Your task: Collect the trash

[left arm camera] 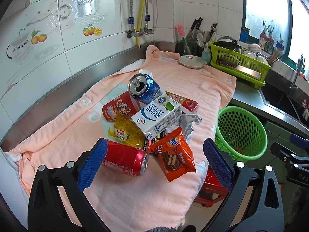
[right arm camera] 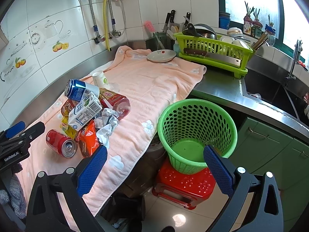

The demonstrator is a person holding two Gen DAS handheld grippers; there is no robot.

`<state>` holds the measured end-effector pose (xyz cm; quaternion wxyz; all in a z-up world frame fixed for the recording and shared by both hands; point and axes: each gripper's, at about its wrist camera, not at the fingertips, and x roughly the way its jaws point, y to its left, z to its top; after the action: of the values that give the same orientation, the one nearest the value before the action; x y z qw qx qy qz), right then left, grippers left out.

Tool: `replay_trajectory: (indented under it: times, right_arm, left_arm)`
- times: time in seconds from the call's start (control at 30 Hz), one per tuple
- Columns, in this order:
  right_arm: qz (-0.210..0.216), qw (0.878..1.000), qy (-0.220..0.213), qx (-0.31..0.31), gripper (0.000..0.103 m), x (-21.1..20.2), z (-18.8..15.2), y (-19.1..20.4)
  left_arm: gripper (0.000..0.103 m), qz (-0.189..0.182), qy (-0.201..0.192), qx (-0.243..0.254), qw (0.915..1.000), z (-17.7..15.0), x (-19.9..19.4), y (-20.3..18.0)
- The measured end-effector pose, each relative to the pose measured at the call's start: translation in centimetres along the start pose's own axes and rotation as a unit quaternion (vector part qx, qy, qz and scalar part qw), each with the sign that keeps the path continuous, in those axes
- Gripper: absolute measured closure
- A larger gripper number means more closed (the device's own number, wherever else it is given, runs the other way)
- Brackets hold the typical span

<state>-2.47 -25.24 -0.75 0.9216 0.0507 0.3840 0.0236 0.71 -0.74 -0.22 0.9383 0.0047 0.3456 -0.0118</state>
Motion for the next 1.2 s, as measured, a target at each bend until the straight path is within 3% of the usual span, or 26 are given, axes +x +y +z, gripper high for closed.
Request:
replay_trajectory:
  times: [1.2]
  right_arm:
    - [0.016, 1.000, 0.012, -0.009, 0.006, 1.7, 0.5, 1.6]
  left_arm:
    - [0.005, 0.005, 0.008, -0.009, 0.9999, 0.5, 1.3, 1.2]
